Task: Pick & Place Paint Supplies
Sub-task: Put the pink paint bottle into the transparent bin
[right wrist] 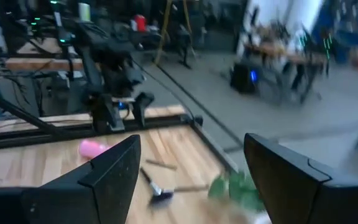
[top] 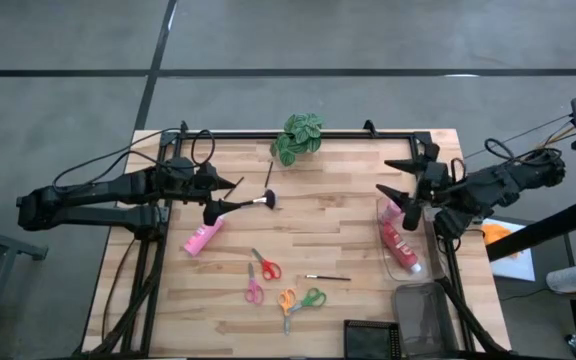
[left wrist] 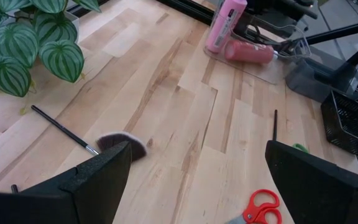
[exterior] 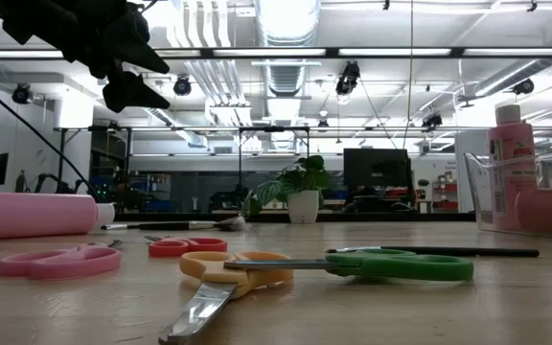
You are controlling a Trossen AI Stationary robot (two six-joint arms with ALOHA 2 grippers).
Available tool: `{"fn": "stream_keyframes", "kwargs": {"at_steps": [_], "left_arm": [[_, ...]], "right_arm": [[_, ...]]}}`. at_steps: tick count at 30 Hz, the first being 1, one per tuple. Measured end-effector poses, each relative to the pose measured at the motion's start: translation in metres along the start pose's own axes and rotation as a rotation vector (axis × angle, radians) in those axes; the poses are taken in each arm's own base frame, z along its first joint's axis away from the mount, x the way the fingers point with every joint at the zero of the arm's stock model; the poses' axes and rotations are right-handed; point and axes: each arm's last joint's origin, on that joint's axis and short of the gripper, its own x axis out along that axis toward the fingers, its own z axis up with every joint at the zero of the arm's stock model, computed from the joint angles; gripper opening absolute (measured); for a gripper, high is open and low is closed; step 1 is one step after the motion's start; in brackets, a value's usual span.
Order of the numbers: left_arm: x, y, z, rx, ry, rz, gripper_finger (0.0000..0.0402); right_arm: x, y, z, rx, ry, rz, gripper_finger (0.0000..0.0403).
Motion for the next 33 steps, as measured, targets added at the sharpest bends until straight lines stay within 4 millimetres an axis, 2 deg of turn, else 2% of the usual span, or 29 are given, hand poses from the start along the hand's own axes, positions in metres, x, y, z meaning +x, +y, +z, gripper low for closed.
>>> {"fn": "stream_keyframes", "kwargs": {"at_steps": [6,18,23,33], "left_arm": [[0.000,0.000,0.000,0.000,0.000,0.000,0.0374],[0.000,0.000,0.000,0.000,0.000,0.000,0.0374],[0.000,0.000,0.000,0.000,0.000,0.000,0.0374],[0.000,0.000,0.000,0.000,0.000,0.000,0.0374]], "right_arm": [[0.020,-0.009,-0.004,-0.079,-0.038,0.098,0.0283],[0.063,-0.058,-0.025,-0.033,0.021,0.237,0.0283],[0.073,-0.061,-0.029,-0.027,0.040,0.263,0.0283],[0.075,-0.061,-0.030,0.006,0.049,0.261,0.0282]]}}
